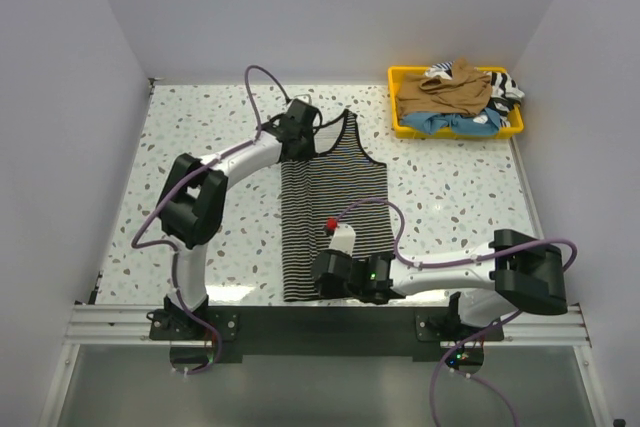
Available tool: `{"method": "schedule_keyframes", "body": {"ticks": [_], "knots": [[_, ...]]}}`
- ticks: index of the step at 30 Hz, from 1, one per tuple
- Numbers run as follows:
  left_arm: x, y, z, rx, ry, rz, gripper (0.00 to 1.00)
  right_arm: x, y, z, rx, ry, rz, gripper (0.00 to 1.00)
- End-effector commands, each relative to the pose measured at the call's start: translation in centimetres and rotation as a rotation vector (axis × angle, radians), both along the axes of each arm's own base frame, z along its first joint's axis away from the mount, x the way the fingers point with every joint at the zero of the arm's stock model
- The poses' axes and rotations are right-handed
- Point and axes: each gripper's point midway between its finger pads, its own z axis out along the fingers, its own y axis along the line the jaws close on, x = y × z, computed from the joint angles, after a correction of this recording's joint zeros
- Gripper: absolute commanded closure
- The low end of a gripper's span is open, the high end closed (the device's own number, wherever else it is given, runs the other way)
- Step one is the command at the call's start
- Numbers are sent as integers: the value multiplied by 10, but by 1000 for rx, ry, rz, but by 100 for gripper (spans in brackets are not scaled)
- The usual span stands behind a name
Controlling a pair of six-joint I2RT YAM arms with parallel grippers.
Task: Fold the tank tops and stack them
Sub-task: Fold the tank top
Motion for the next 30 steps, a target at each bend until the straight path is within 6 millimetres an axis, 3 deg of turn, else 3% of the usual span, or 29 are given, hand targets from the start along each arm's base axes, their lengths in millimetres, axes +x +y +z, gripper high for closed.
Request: {"method": "schedule_keyframes", "body": {"ticks": [1,15,16,18,19,20,21,22,24,27,29,30], "knots": [[8,-13,10,-21,-36,11,100,1,0,6,35,-19,-38,100],[2,-31,-1,-29,-25,-33,99,-2,-22,3,6,-35,-93,100],[2,-32,0,-33,-27,-37,94,-3,-24,4,8,-35,-103,100],[4,-34,4,-39,-41,-49,76,-3,-31,4,-10,-48,-117,87],[4,-35,7,-45,-49,-56,58,-3,-34,8,4,-49,-133,83],[6,-38,14,-57,-70,-68,48,-5,-37,12,5,-57,-135,72],[7,-37,26,-61,-101,-83,40,-6,-47,12,-29,-69,-143,67],[9,-35,35,-61,-125,-80,30,-3,-49,25,-4,-99,-168,64],[12,-24,59,-84,-176,-63,24,-5,-60,31,-44,-128,-162,58],[12,0,69,-121,-176,-3,27,1,-52,47,-64,-181,-133,56],[5,14,56,-126,-124,47,33,6,-34,55,-114,-234,-82,56],[5,21,51,-125,-110,62,41,6,-27,55,-133,-242,-61,58]]}}
